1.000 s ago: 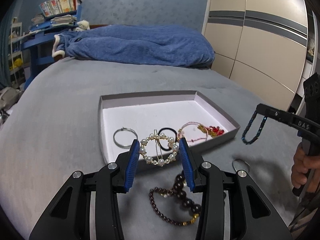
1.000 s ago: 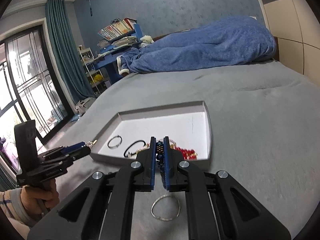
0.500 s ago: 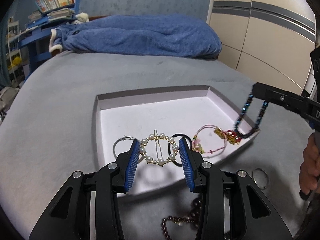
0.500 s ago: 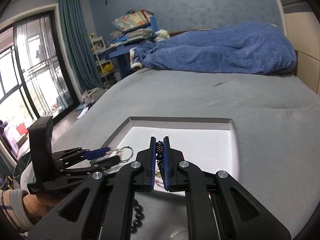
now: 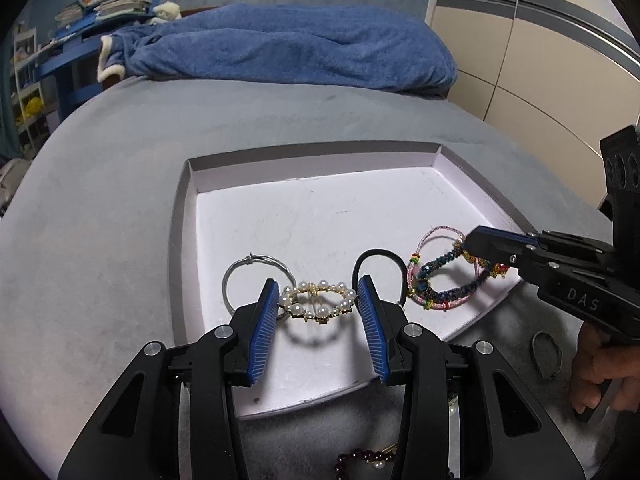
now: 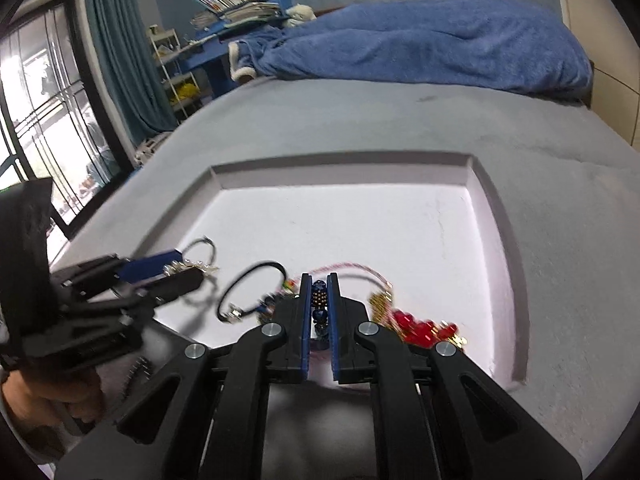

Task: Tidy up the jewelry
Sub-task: 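Carry both items over the tray and open both tools to drop them, then grasp the black bead bracelet with the right tool while the left tool grasps the dark red bead bracelet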

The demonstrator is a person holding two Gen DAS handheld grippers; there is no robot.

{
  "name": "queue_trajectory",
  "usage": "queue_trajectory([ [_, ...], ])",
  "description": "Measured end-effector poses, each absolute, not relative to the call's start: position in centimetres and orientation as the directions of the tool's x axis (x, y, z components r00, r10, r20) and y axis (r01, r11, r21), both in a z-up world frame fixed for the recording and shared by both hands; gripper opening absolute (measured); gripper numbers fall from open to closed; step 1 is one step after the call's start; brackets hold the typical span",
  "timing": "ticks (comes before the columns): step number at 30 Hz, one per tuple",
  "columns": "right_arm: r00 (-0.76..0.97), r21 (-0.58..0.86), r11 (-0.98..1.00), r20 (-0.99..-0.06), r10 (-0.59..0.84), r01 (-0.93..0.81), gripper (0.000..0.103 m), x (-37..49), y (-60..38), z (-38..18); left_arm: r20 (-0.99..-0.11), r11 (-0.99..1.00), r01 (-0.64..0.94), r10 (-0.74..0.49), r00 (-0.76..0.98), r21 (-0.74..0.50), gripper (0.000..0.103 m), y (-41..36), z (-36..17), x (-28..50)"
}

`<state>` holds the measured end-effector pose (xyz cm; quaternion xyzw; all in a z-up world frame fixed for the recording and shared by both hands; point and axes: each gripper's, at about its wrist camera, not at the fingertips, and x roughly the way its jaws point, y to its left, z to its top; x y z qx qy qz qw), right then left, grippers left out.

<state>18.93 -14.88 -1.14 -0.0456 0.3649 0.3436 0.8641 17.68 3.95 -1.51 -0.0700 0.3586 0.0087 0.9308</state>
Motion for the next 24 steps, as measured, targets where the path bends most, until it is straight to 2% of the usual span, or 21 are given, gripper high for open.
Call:
queue_trajectory([
  [4, 0.515, 0.16, 0.765, -0.652, 0.556, -0.624, 0.009, 18.3, -15.7, -1.0, -0.651, 0.992, -0.057, -0.027, 0.759, -0.108, 0.063, 3.4, -1.3, 17.2],
  [5, 0.522, 0.156, 0.765, -0.645, 0.558, -0.625, 0.011, 18.1, -15.9, -0.8, -0.64, 0.993, -0.054, -0.027, 0.767, -0.107, 0.064, 3.3, -1.2, 16.9],
  [7, 0.541, 0.151, 0.761, -0.618, 0.57, -0.63, 0.022, 17.2, -16.5, -0.4, -0.622, 0.993, -0.053, -0.025, 0.783, -0.107, 0.074, 3.2, -0.9, 16.3],
  [9, 0.553, 0.144, 0.757, -0.599, 0.579, -0.637, 0.028, 16.3, -17.1, -0.1, -0.601, 0.992, -0.058, -0.022, 0.799, -0.114, 0.079, 3.1, -0.7, 15.6],
  [15, 0.579, 0.12, 0.765, -0.582, 0.571, -0.633, 0.031, 14.0, -19.5, -0.2, -0.552, 0.987, -0.075, -0.016, 0.834, -0.142, 0.084, 3.4, -0.3, 13.1],
  [24, 0.564, 0.166, 0.786, -0.61, 0.557, -0.596, 0.031, 12.3, -22.8, -1.5, -0.545, 0.984, -0.095, -0.003, 0.839, -0.152, 0.089, 2.8, -0.4, 9.6],
])
